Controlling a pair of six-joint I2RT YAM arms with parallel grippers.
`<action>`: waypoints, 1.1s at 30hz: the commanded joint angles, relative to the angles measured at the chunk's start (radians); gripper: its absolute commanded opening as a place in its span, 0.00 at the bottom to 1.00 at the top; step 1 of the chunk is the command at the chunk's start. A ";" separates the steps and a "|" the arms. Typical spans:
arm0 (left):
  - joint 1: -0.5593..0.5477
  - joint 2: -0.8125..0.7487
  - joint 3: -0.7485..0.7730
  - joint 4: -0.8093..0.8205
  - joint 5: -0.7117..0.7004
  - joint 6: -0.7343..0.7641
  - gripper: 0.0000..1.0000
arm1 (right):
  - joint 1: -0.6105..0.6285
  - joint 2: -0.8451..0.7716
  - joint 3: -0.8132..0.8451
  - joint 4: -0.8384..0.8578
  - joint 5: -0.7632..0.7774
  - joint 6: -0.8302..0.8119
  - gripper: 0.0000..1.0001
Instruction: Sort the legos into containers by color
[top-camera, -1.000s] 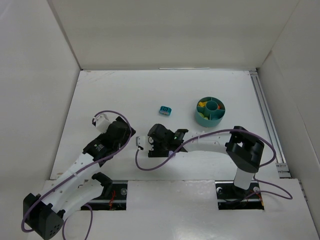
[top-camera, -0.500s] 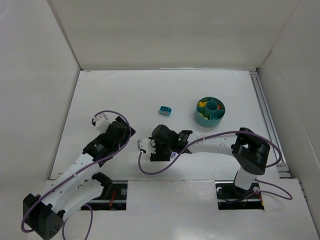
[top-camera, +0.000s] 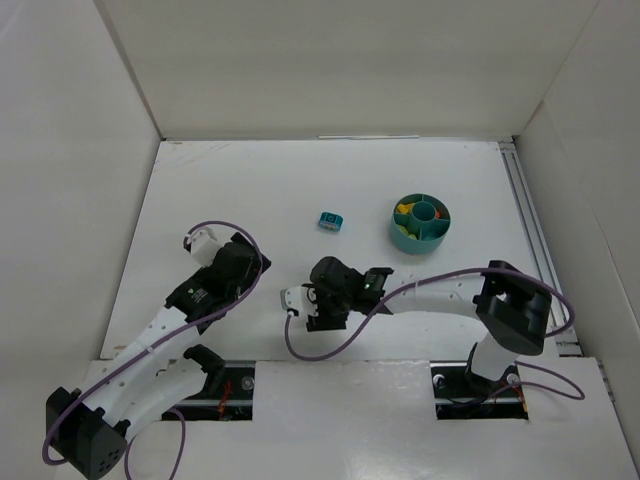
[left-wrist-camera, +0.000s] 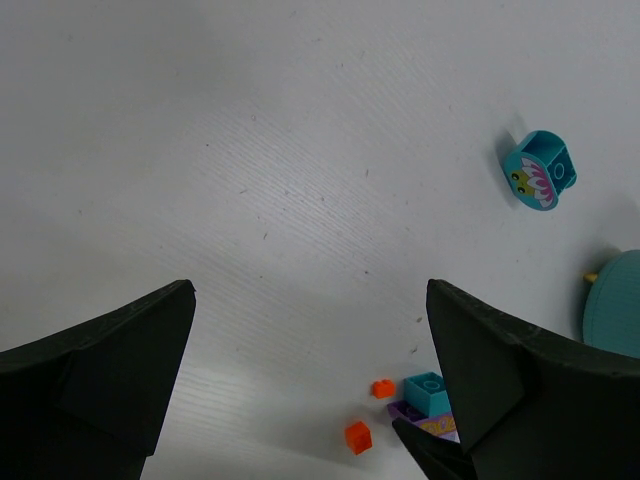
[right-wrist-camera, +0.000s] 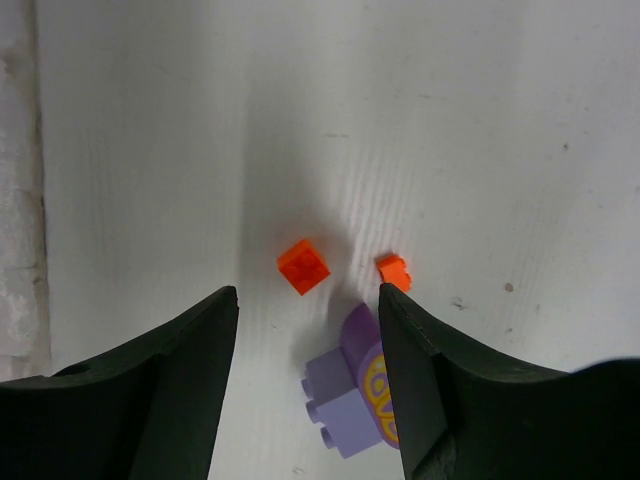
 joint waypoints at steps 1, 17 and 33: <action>0.004 -0.007 -0.008 0.005 -0.026 0.009 1.00 | 0.038 -0.003 -0.006 0.046 -0.015 -0.024 0.63; 0.004 0.022 -0.008 0.014 -0.035 0.009 1.00 | 0.038 0.086 0.014 0.088 -0.009 -0.053 0.51; 0.004 0.022 -0.008 0.014 -0.035 0.009 1.00 | 0.038 0.086 -0.051 0.088 0.011 -0.012 0.44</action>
